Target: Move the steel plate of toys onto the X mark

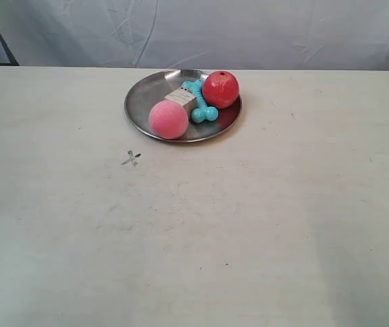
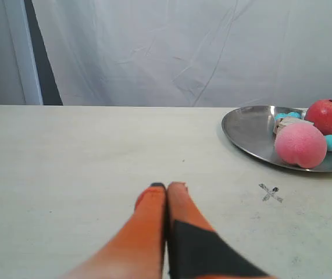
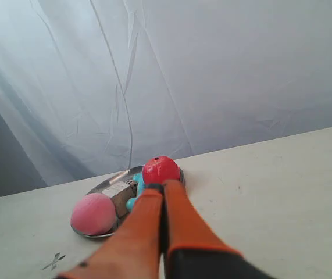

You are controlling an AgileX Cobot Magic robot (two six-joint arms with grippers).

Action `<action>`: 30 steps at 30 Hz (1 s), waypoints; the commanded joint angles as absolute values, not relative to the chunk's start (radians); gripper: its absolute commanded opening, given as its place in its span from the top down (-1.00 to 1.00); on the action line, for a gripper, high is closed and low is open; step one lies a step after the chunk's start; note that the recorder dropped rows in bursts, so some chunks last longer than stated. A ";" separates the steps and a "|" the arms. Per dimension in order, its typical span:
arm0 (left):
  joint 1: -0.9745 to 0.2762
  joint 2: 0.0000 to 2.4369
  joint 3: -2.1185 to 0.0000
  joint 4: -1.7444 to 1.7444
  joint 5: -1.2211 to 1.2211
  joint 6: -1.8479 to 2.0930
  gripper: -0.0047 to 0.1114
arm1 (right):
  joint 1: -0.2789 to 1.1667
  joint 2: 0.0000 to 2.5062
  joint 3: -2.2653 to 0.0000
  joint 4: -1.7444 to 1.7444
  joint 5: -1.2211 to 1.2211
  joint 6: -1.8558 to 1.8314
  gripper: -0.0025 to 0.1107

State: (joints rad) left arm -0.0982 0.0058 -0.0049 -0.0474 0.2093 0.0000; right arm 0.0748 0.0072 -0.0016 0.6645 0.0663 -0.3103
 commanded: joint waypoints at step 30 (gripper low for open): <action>-0.102 0.000 0.000 0.018 -0.133 -0.093 0.92 | 0.071 0.000 0.000 1.313 0.171 -0.273 0.97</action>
